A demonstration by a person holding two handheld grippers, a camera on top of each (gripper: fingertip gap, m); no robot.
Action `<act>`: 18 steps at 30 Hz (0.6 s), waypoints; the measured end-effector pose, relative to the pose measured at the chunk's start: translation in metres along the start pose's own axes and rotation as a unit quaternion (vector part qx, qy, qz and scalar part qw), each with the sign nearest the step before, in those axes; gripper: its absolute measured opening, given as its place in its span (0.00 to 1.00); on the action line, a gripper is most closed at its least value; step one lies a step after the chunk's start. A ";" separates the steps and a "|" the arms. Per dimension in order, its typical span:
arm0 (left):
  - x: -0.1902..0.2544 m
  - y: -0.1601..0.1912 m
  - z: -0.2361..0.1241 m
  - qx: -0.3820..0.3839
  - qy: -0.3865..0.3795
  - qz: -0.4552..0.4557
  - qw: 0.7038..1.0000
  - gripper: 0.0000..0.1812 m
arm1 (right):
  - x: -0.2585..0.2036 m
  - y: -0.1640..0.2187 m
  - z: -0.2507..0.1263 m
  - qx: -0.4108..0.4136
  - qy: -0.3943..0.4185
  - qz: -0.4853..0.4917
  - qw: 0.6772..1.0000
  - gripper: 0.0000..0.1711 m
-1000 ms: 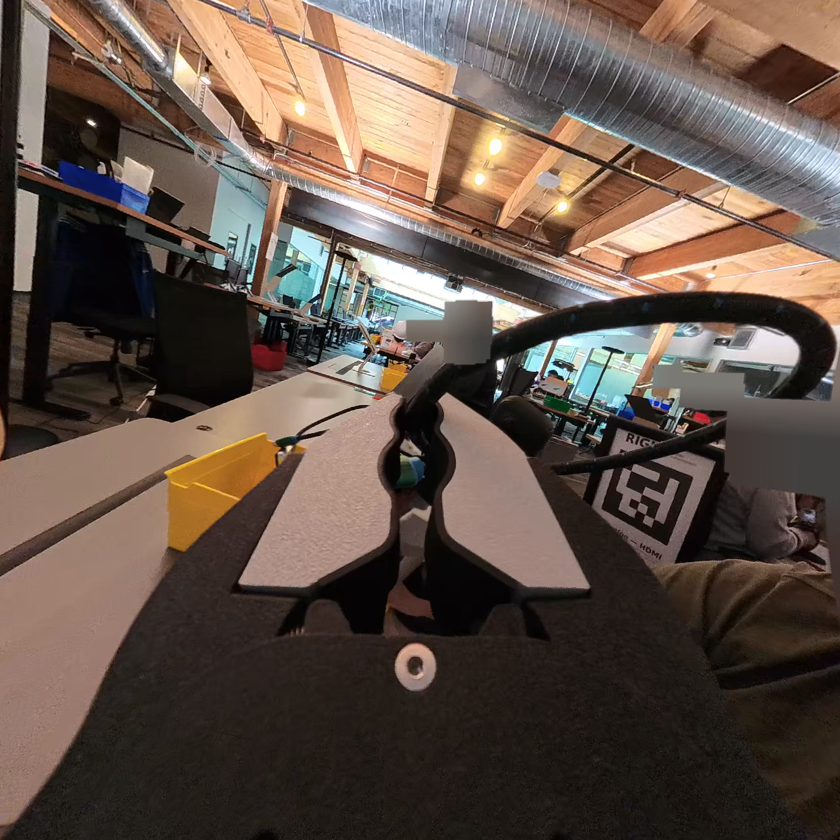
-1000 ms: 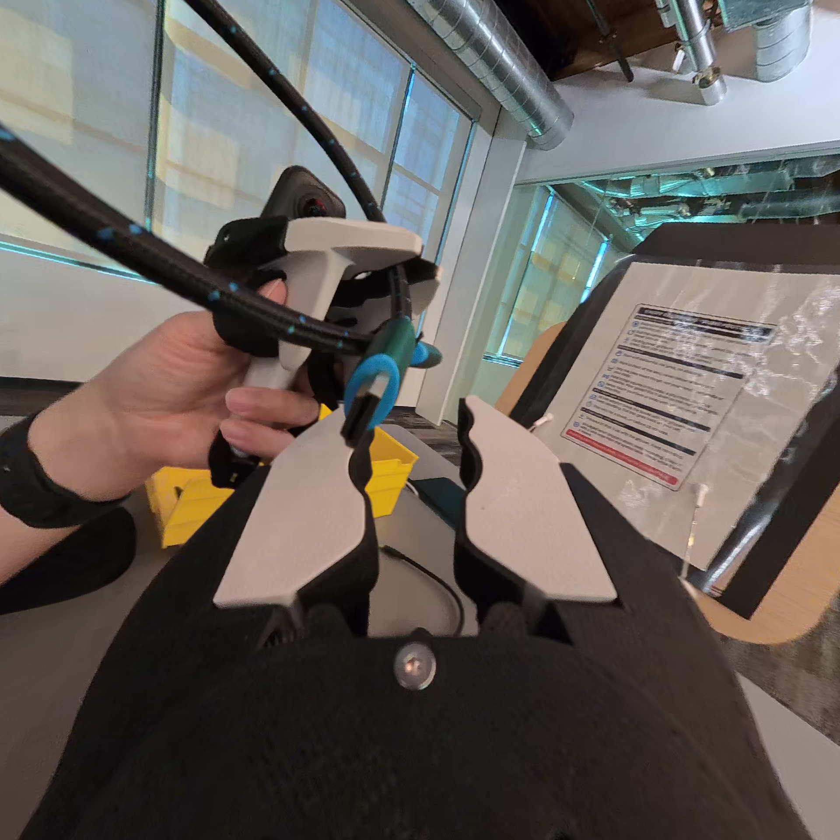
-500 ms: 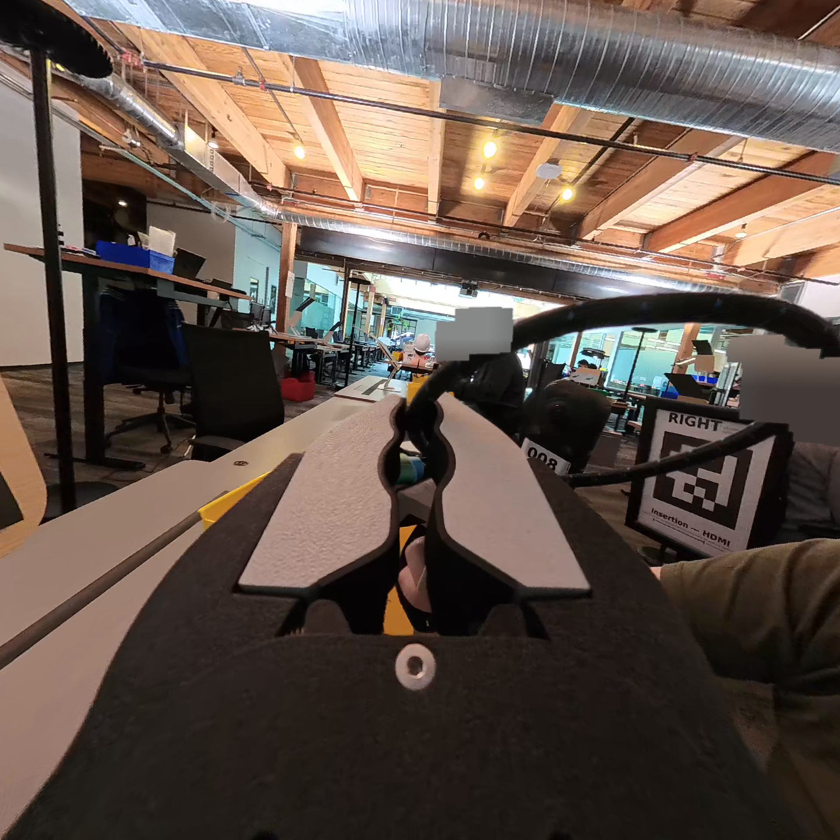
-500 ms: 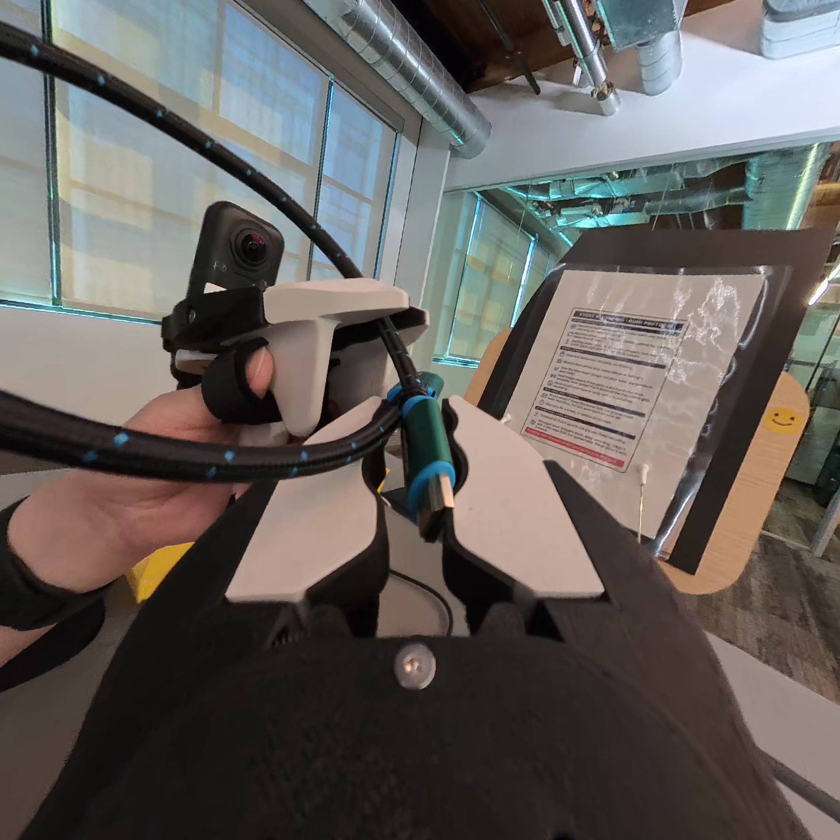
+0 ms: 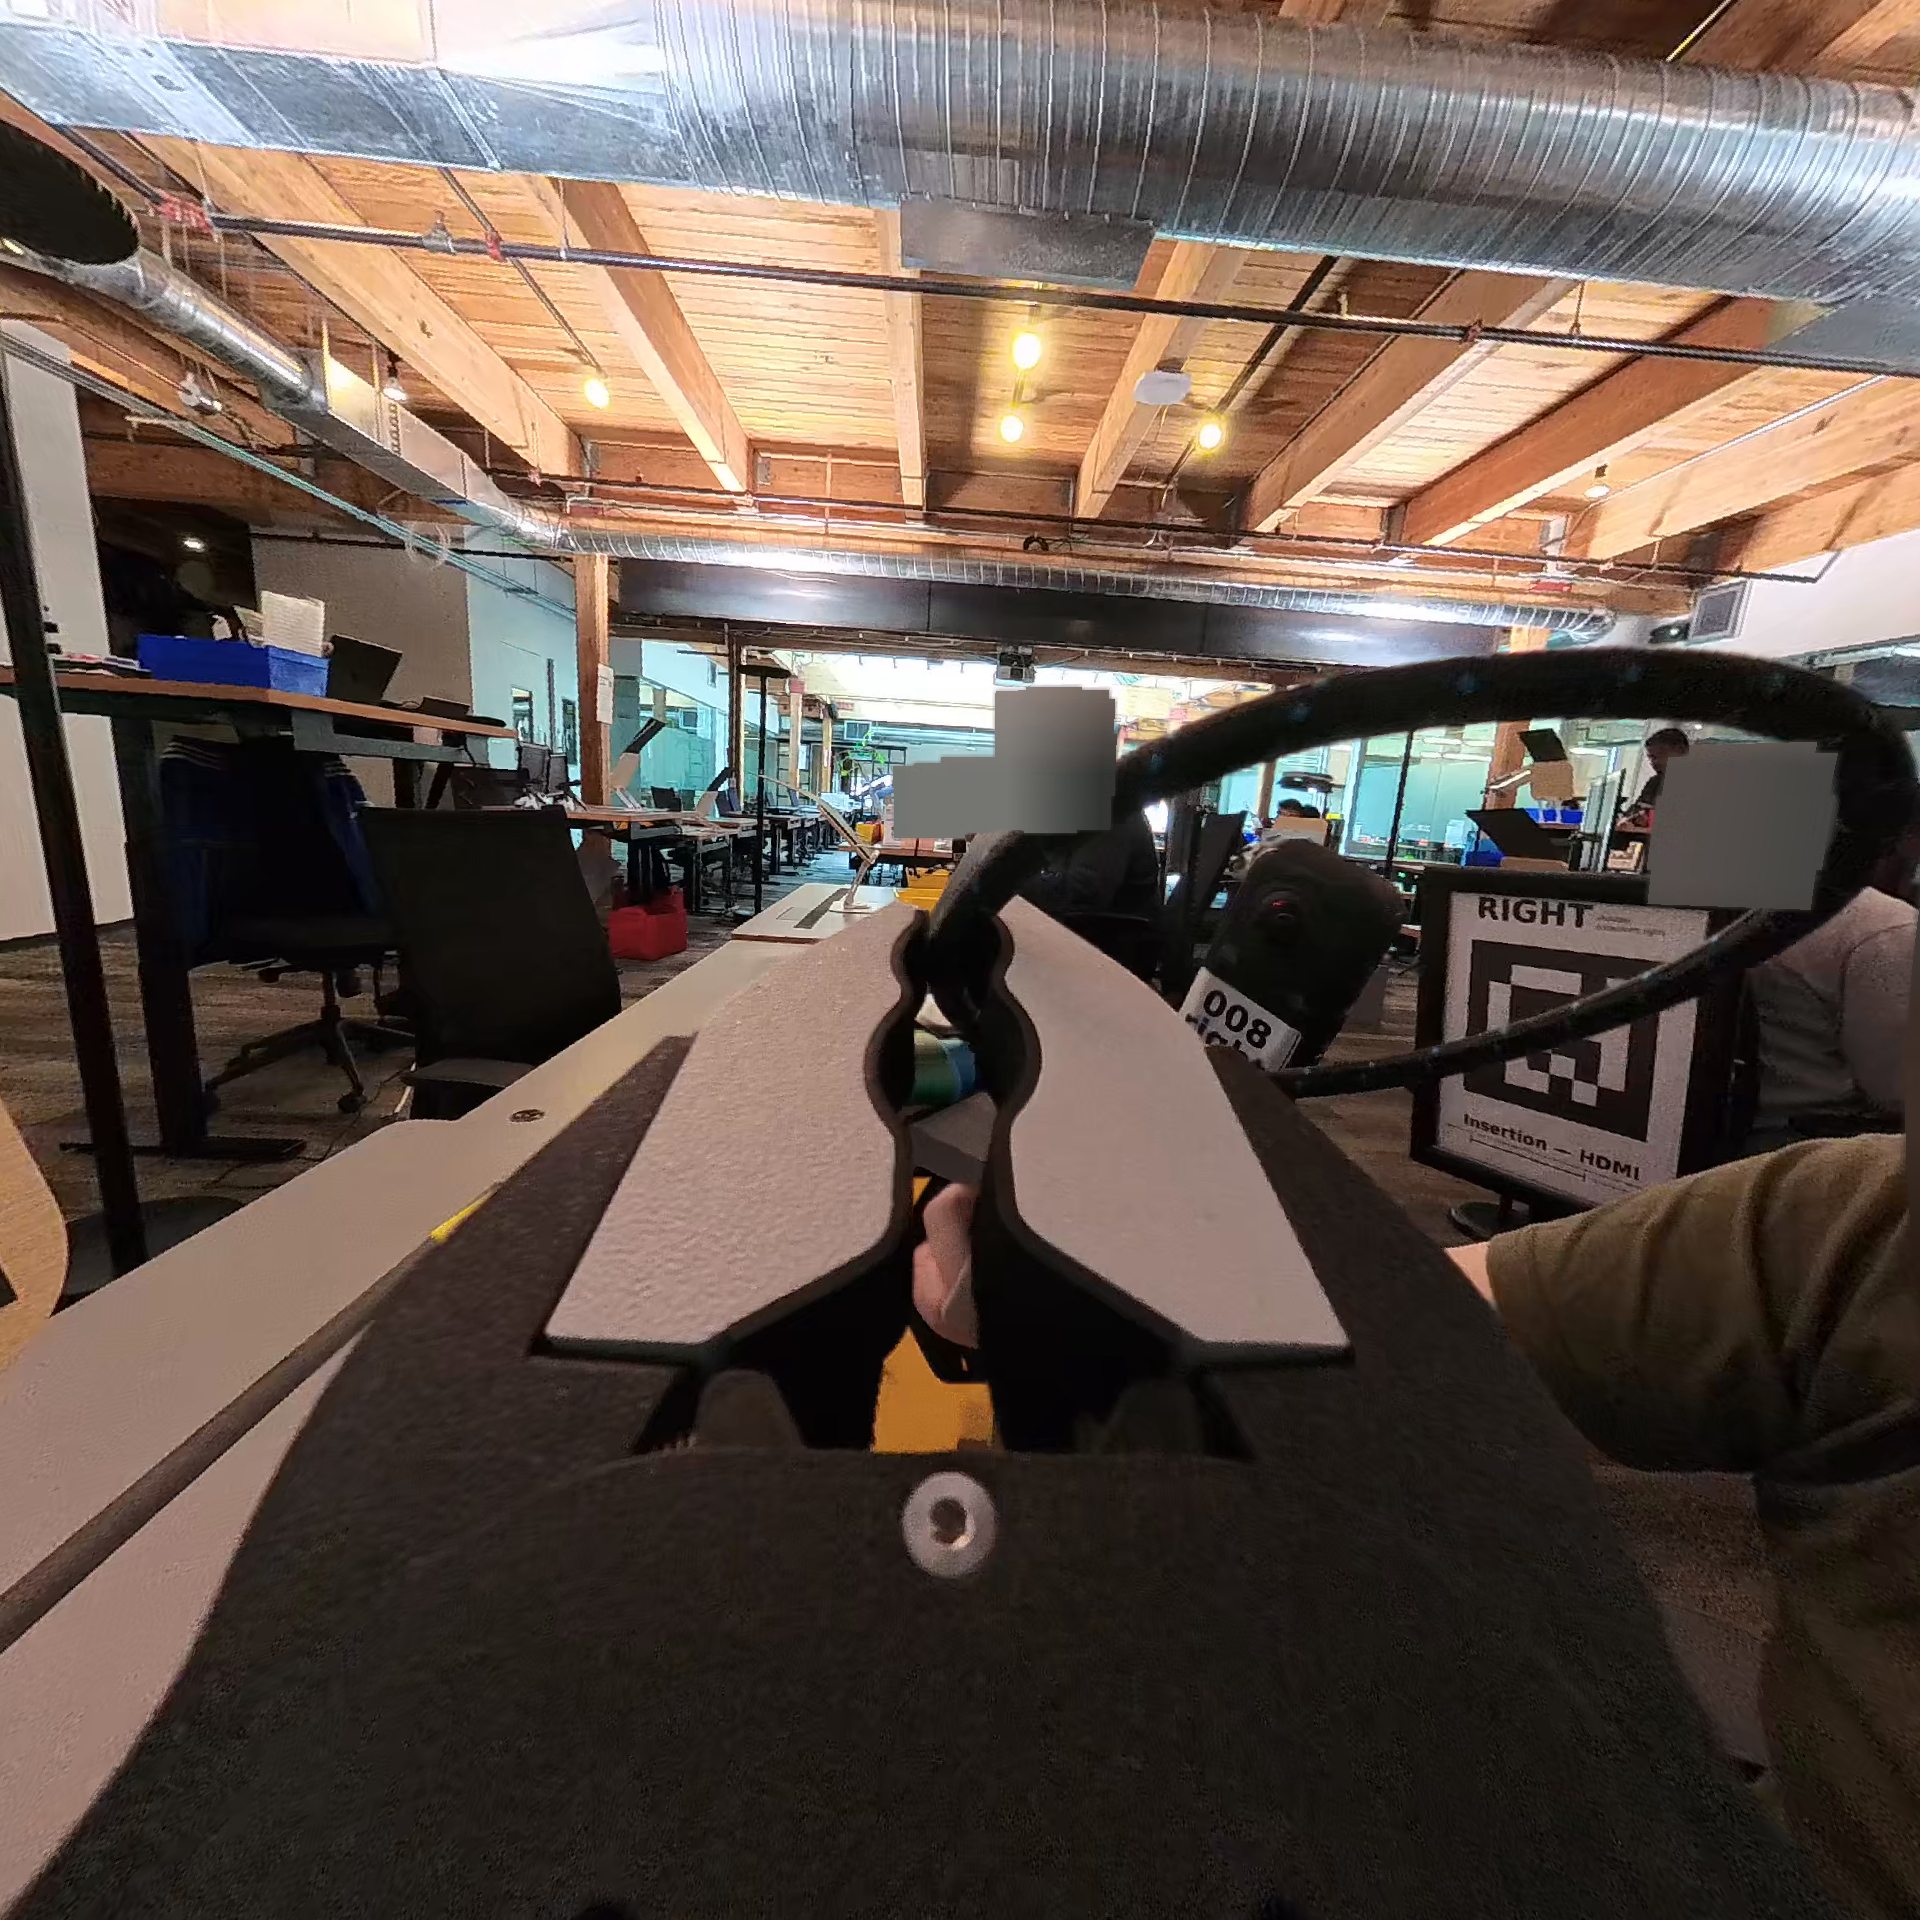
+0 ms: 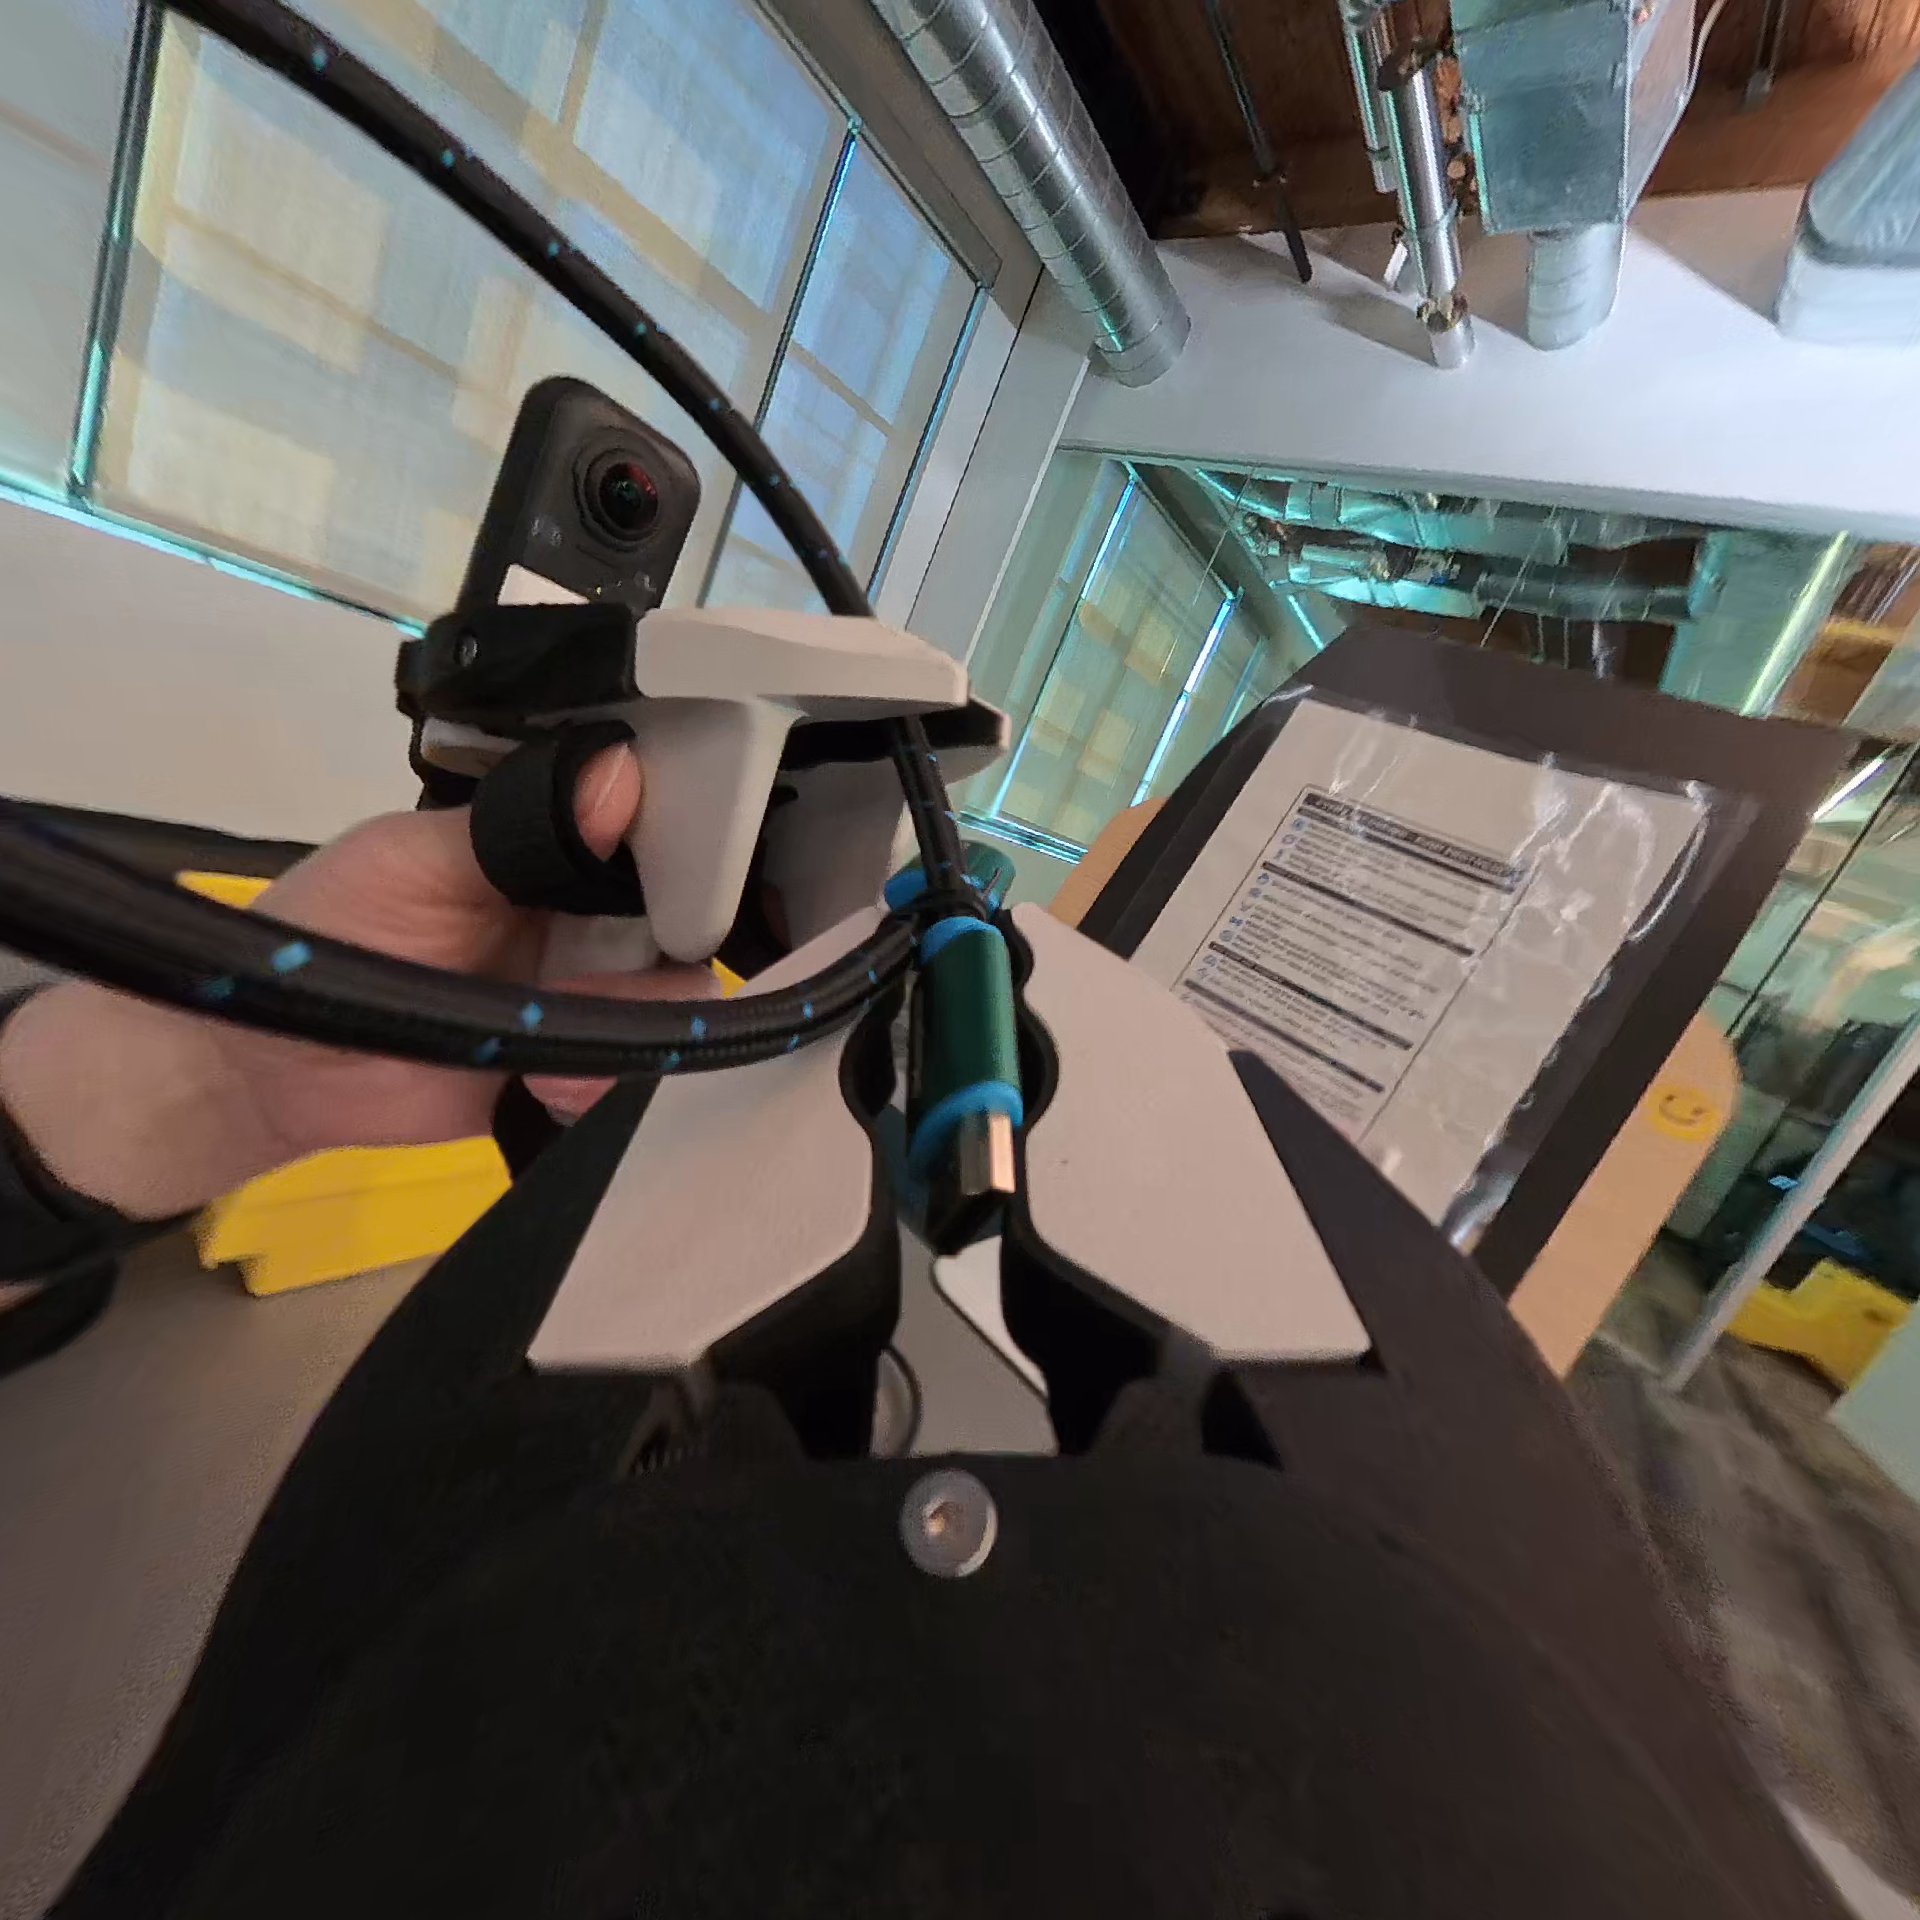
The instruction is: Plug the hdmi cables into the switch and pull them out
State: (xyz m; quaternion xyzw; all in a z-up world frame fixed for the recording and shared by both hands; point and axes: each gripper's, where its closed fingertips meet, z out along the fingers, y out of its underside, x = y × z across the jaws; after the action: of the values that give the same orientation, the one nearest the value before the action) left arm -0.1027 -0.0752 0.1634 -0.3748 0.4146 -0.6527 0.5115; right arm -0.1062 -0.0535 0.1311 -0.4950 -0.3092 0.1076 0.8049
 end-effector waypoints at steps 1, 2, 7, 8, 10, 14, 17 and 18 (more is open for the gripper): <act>0.001 0.000 0.000 -0.004 0.002 -0.004 1.000 0.03 | 0.000 0.000 0.000 -0.003 -0.001 -0.025 1.000 0.10; 0.001 0.000 -0.001 -0.009 0.005 -0.009 1.000 0.05 | 0.000 -0.001 -0.001 -0.004 -0.004 -0.052 0.999 0.10; 0.002 0.003 -0.006 -0.060 -0.012 0.016 0.998 0.16 | 0.010 -0.012 -0.010 0.005 0.017 -0.178 0.984 0.01; 0.003 0.003 -0.006 -0.063 -0.012 0.021 0.998 0.15 | 0.011 -0.012 -0.010 -0.002 0.018 -0.189 0.982 0.01; 0.008 0.001 -0.004 -0.055 -0.001 0.019 0.998 0.09 | 0.011 -0.013 -0.010 -0.001 0.016 -0.186 0.982 0.01; 0.004 0.001 -0.004 -0.042 -0.010 0.008 0.999 0.17 | 0.011 -0.011 -0.010 -0.004 0.020 -0.187 0.982 0.01; 0.004 0.003 -0.001 -0.033 0.001 -0.023 0.999 0.18 | 0.010 -0.007 -0.007 -0.013 0.031 -0.179 0.983 0.01; 0.002 0.004 0.001 -0.029 -0.002 -0.040 0.999 0.18 | 0.010 -0.006 -0.006 -0.015 0.040 -0.183 0.982 0.01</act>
State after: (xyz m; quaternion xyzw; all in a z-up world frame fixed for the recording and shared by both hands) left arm -0.1012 -0.0778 0.1604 -0.4068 0.4170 -0.6597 0.4747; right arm -0.0950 -0.0558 0.1380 -0.4457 -0.3637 -0.0657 0.8153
